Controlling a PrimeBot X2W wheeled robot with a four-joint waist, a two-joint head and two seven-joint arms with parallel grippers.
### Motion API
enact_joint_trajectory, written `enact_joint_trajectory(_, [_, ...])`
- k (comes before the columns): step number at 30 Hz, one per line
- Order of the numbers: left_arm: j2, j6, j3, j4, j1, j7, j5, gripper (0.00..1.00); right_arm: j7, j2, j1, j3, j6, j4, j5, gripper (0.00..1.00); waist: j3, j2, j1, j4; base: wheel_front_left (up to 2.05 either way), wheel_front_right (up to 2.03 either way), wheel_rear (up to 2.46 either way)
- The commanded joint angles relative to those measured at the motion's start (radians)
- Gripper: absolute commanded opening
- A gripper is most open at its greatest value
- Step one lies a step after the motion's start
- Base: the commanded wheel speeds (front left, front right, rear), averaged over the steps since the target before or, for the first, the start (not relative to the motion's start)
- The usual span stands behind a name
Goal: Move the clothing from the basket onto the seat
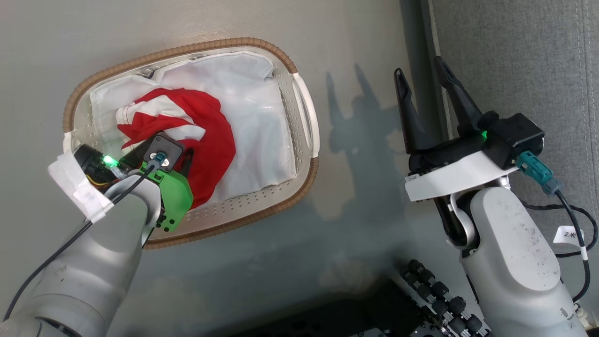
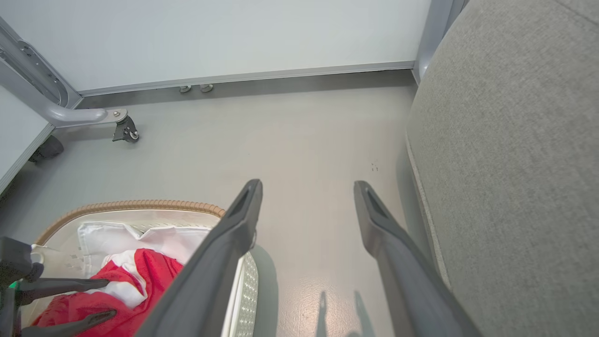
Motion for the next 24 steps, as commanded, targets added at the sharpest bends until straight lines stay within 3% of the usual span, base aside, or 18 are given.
enact_joint_trajectory(1, [-0.001, 0.01, -0.01, 0.01, -0.026, 0.006, 0.017, 1.0, -0.002, -0.003, 0.006, 0.002, -0.001, 0.002, 0.007, 1.0, 0.002, 0.0, -0.0002, -0.001, 0.0, 0.0, 0.0])
enact_joint_trajectory(11, [-0.013, 0.012, -0.074, 0.058, -0.056, 0.107, 0.055, 1.0, -0.002, -0.003, 0.008, 0.019, -0.001, 0.009, 0.019, 1.0, 0.015, 0.0, -0.0002, -0.01, 0.0, 0.0, 0.0])
enact_joint_trajectory(19, [-0.019, -0.011, -0.065, 0.064, -0.061, 0.168, 0.007, 1.0, -0.002, -0.003, 0.001, 0.008, -0.001, 0.005, 0.052, 1.0, 0.021, 0.0, -0.0002, -0.019, 0.0, 0.0, 0.0])
enact_joint_trajectory(20, [-0.017, -0.011, -0.063, 0.064, -0.057, 0.168, 0.001, 0.92, -0.002, -0.003, 0.001, 0.007, -0.001, 0.006, 0.052, 1.0, 0.02, 0.0, -0.0002, -0.019, 0.0, 0.0, 0.0])
enact_joint_trajectory(21, [-0.015, -0.013, -0.065, 0.064, -0.05, 0.161, -0.001, 0.31, -0.002, -0.003, 0.0, 0.006, -0.001, 0.007, 0.051, 1.0, 0.018, 0.0, -0.0002, -0.019, 0.0, 0.0, 0.0])
enact_joint_trajectory(22, [-0.014, -0.015, -0.067, 0.064, -0.045, 0.153, -0.003, 0.0, -0.002, -0.003, 0.0, 0.007, -0.001, 0.009, 0.052, 1.0, 0.016, 0.0, -0.0002, -0.019, 0.0, 0.0, 0.0])
enact_joint_trajectory(24, [-0.013, -0.019, -0.068, 0.064, -0.037, 0.145, -0.015, 0.0, -0.002, -0.003, -0.001, 0.0, -0.001, 0.005, 0.057, 1.0, 0.012, 0.0, -0.0002, -0.017, 0.0, 0.0, 0.0])
